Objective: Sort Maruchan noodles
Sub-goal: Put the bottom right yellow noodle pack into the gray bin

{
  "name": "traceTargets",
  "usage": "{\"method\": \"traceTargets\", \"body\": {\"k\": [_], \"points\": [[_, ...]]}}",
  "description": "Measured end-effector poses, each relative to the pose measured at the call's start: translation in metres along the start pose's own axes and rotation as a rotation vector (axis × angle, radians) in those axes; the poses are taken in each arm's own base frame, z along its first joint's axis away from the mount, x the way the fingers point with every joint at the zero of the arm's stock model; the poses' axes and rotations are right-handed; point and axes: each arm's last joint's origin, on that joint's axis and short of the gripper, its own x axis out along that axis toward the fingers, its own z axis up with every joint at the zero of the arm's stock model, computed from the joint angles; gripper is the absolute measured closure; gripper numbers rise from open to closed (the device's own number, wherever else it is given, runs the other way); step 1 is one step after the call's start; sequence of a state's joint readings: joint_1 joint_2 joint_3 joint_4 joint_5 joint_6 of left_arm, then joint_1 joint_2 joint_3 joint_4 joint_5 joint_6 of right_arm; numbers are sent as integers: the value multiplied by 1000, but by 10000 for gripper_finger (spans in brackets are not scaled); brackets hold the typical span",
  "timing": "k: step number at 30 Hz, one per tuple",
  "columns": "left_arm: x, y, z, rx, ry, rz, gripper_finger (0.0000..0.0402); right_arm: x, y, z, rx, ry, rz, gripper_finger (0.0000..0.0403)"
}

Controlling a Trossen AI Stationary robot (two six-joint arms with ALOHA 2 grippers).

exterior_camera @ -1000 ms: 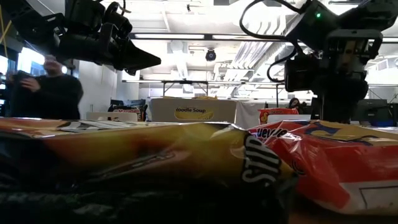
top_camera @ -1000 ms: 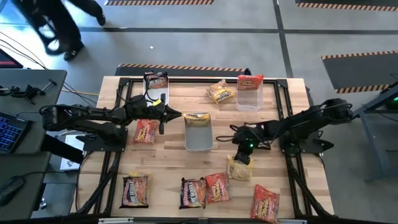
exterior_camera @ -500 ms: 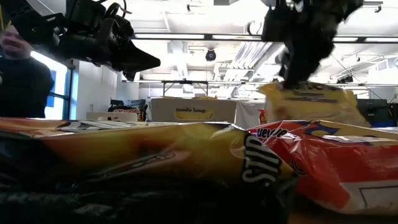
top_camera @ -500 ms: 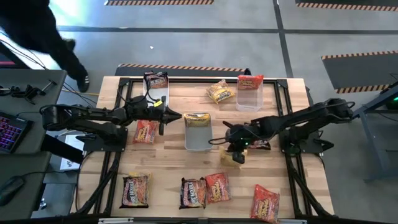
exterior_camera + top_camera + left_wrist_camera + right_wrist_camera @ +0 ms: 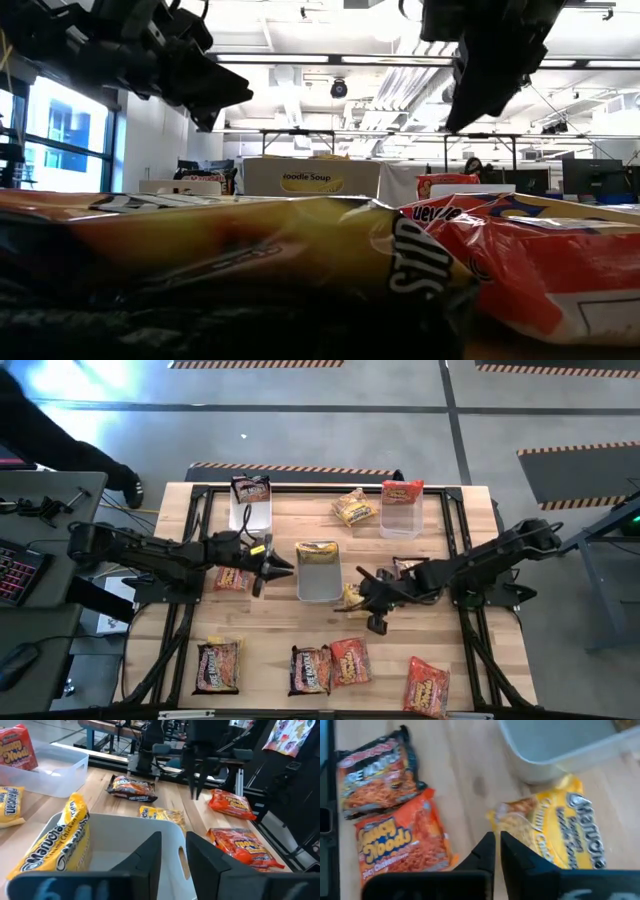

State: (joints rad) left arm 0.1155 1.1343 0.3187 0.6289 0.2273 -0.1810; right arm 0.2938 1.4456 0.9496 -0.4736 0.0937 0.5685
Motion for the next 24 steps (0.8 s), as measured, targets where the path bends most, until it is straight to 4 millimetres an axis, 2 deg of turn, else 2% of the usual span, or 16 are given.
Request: {"method": "traceTargets", "body": {"k": [3, 8, 12, 18, 24], "points": [[0, -2, -1, 8, 2, 1, 314, 1, -16, 2, 37, 68, -18, 348], [1, -2, -3, 6, 28, 19, 321, 9, -57, 14, 71, 173, -16, 245], [0, -1, -4, 5, 36, 25, 330, 24, -93, 17, 93, 202, 82, 184], [0, -1, -6, 0, 55, 33, 341, 49, -133, -2, 167, 204, 127, 164], [0, 0, -6, -1, 56, 51, 343, 57, -140, -9, 183, 127, 192, 166]]}}
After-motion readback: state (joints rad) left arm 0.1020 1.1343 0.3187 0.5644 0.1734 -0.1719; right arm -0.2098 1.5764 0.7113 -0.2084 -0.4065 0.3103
